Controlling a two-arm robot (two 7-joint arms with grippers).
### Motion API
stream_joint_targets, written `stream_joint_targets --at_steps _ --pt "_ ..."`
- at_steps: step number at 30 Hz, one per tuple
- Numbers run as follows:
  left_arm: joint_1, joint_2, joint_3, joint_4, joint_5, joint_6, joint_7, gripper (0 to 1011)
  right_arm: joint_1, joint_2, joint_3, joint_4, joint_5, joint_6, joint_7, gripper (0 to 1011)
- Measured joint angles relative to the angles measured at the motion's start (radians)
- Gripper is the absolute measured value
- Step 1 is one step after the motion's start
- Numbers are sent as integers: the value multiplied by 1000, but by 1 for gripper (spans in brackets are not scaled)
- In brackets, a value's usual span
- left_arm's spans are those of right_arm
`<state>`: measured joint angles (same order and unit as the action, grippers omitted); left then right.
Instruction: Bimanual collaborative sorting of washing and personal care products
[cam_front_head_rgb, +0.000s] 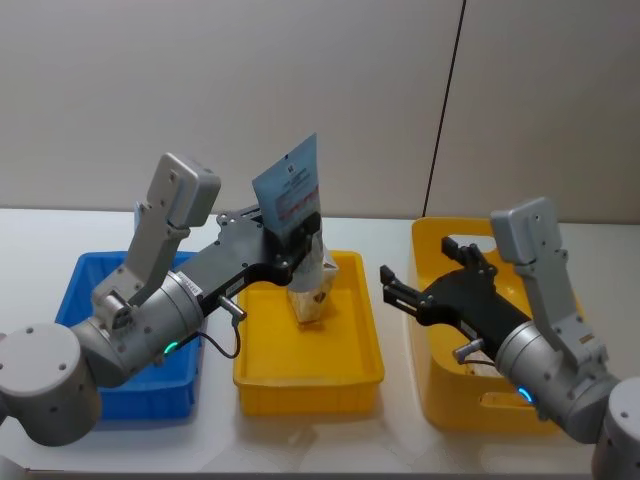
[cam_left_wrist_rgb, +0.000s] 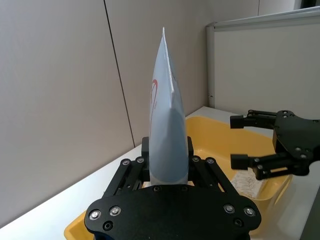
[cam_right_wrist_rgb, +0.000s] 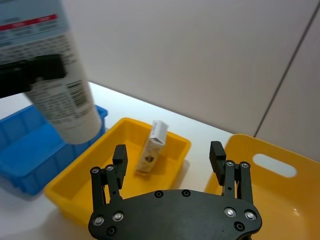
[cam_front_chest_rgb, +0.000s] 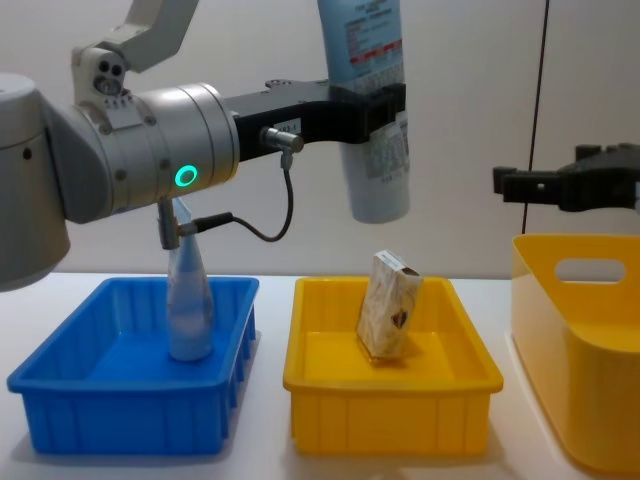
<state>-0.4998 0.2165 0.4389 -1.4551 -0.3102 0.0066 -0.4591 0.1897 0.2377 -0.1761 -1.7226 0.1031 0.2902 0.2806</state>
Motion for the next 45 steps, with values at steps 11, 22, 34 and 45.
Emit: stream_joint_targets --at_steps 11,22,34,45 --pt "-1 -1 2 0 0 1 -1 302 31 58 -52 1 28 8 128 1004" --pt "-2 -2 3 0 0 2 -1 301 82 74 -106 37 28 7 183 1004" --pt "-2 -2 3 0 0 2 -1 302 146 52 -150 104 10 -2 177 1004" --pt "-2 -2 3 0 0 2 -1 301 198 35 -192 161 3 -25 186 1004"
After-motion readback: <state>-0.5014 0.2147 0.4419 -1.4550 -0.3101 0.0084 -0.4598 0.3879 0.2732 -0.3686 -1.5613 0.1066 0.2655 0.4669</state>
